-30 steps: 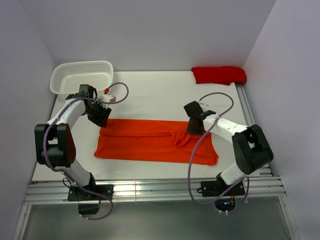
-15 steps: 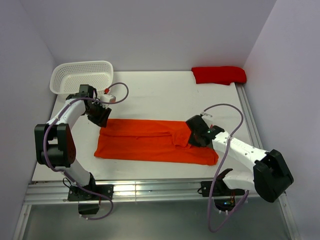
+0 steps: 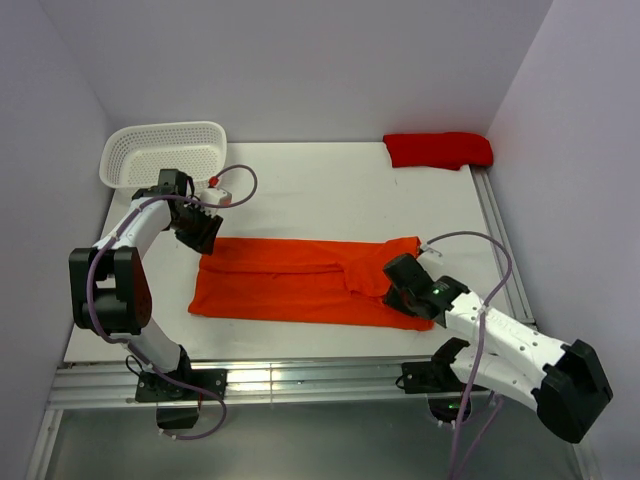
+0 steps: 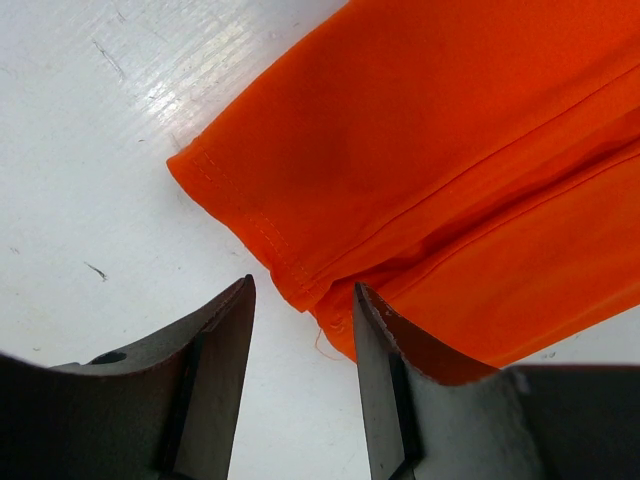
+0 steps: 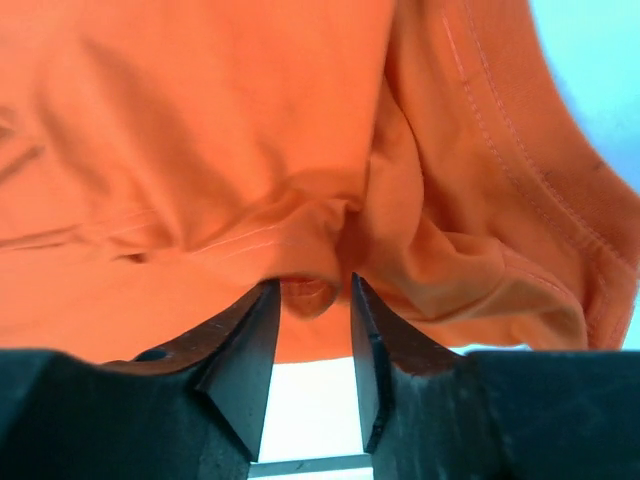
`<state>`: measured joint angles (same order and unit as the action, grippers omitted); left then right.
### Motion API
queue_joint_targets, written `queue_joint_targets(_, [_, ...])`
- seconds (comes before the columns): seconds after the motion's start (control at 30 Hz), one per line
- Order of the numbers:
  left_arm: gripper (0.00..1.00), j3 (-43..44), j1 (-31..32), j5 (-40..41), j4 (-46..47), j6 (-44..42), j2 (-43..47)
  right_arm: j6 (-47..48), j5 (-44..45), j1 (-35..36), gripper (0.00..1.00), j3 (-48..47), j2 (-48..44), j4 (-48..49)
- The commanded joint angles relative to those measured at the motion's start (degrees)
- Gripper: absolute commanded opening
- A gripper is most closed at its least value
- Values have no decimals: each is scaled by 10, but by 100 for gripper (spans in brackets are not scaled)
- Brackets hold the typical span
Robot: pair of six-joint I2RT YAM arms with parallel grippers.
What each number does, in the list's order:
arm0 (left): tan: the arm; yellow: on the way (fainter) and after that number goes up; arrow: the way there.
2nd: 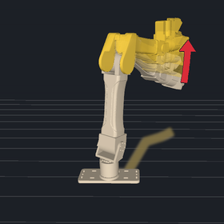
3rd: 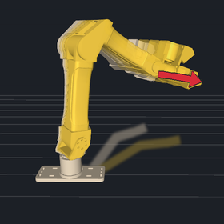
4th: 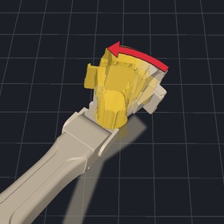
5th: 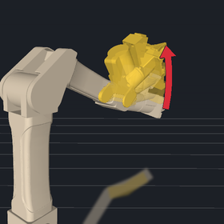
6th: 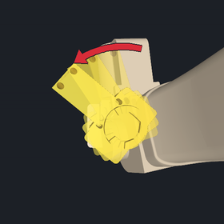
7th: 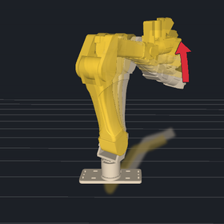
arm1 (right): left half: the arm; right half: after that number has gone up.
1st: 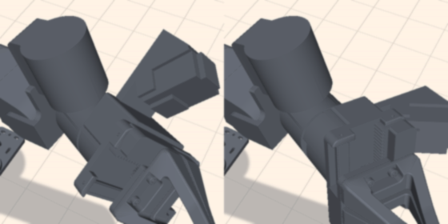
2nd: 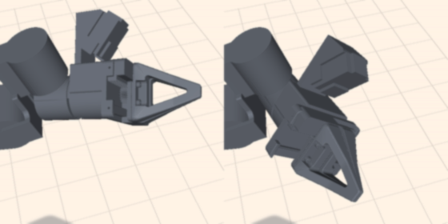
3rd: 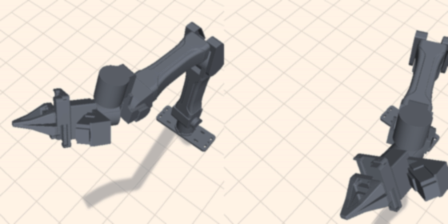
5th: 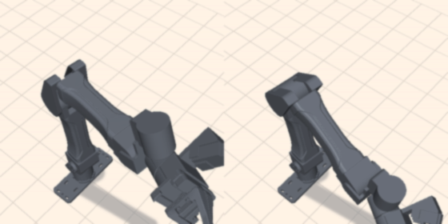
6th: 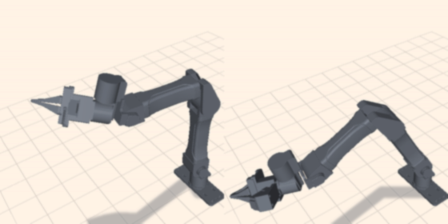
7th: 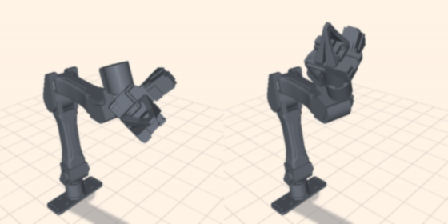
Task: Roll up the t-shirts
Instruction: Fold the tshirt
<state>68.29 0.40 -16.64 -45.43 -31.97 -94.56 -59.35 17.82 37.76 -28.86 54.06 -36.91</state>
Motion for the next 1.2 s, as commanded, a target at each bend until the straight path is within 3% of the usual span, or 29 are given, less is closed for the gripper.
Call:
queue_joint_targets(0.0, [49,8,-1,-10,2,-2,-1,-11,54,4,43,-60,-16,-24])
queue_joint_targets(0.13, [50,4,-1,-8,9,-1,2,47,50,-29,45,-120,29,-22])
queue_joint_targets(0.3, [49,2,-1,-1,18,4,-5,135,34,-175,44,-174,107,7])
queue_joint_targets(0.77, [49,7,-1,-1,17,5,-14,191,-42,-276,45,-169,257,107])
queue_joint_targets(0.9, [49,5,-1,0,18,4,-13,205,-60,-292,34,-183,294,122])
queue_joint_targets(0.97, [49,2,-1,2,20,4,-13,215,-63,-305,19,-198,305,120])
queue_joint_targets(1.07, [49,-3,-1,6,24,4,-13,226,-63,-327,8,-215,315,120])
queue_joint_targets(1.17, [46,-12,-2,15,27,3,-14,239,-69,-345,7,-232,323,119])
